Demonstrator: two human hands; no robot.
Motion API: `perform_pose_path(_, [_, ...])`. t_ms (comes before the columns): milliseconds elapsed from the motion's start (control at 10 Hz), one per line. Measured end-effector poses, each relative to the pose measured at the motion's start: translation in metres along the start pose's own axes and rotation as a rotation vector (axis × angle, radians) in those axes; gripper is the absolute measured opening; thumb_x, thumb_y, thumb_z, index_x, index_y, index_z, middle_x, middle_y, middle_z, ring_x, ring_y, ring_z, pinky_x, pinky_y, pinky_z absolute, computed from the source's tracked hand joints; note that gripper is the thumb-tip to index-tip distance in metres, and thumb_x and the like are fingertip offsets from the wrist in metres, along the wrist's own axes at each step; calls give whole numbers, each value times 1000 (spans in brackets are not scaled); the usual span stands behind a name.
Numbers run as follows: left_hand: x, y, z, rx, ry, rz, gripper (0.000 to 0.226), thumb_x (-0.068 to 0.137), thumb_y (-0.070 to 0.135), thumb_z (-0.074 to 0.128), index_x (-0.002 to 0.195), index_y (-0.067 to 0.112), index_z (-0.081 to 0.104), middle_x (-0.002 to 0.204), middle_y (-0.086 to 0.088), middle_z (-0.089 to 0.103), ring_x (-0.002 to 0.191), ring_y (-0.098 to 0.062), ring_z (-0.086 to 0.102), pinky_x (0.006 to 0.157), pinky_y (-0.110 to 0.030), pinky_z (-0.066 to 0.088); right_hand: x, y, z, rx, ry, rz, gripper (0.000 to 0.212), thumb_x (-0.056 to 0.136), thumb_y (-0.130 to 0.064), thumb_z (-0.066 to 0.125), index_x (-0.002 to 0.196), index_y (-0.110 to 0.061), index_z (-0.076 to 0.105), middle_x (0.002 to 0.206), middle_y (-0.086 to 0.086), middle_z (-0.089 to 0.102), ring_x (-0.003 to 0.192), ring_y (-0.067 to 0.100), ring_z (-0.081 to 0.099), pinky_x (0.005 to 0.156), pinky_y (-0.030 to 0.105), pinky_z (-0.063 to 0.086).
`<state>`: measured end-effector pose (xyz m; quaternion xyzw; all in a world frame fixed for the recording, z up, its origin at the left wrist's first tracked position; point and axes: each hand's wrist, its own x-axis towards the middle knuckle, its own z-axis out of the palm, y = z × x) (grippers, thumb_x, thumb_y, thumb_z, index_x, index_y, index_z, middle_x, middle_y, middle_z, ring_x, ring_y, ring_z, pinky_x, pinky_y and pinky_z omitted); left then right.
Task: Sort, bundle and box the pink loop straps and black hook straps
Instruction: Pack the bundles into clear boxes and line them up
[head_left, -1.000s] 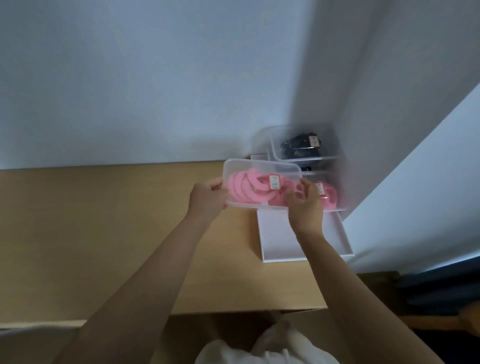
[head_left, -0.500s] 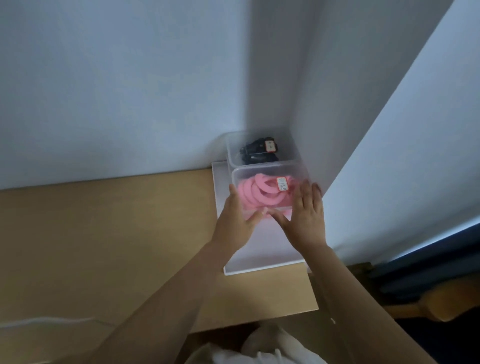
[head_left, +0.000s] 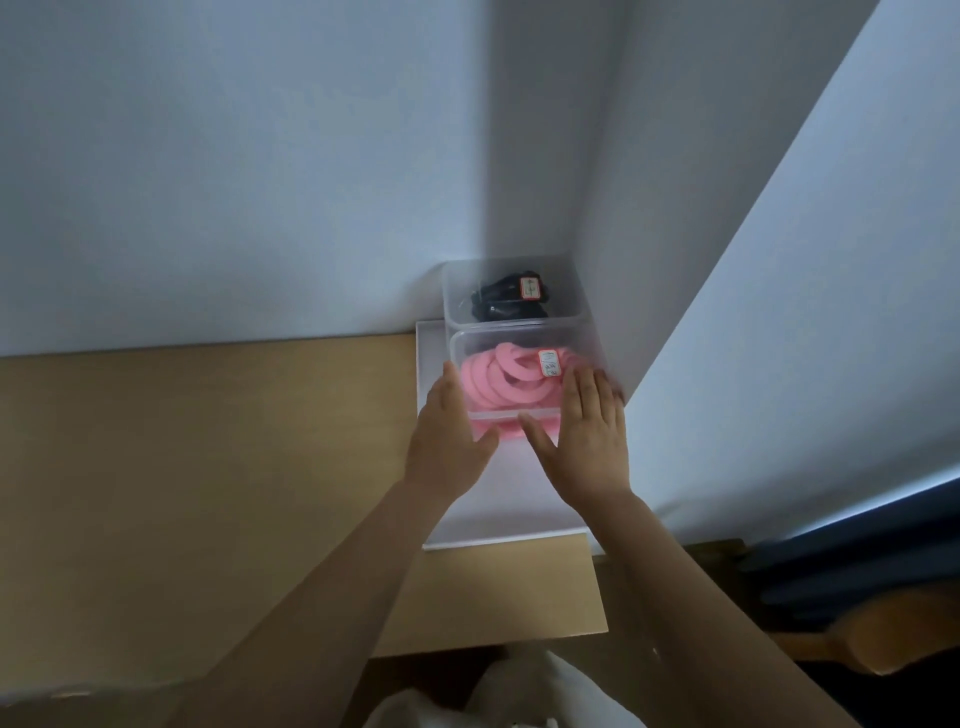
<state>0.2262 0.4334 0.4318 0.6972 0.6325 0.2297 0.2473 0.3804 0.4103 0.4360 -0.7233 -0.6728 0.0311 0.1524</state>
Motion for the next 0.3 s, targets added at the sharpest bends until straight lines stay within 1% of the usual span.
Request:
perform_pose_path(100, [-6,10,-10,126,-31,29,84,88,34,62,149,6,12,155,-15,19,143,-31,17,116,-40,21,-3,-8,-7,-7,-5,-49,79,92,-61,18,137,-1,43,142,17,45,133,35,40,108,45,13])
perform_pose_path(200, [-11,12,-21,256,-71,56,77,93,32,54,150,7,9,158,-12,5,146,-31,2,118,-38,8,-8,-12,-10,-31,-66,-122,68,97,-50,29,148,-6,20,156,12,18,145,28,13,114,34,-2])
perform_pose_path(300, [-25,12,-40,361,-138,85,73,95,35,48,150,8,8,159,-11,6,146,-31,0,118,-37,8,-16,-18,-18,-70,-113,-128,66,99,-45,30,150,-9,9,159,8,3,147,24,0,117,36,-2])
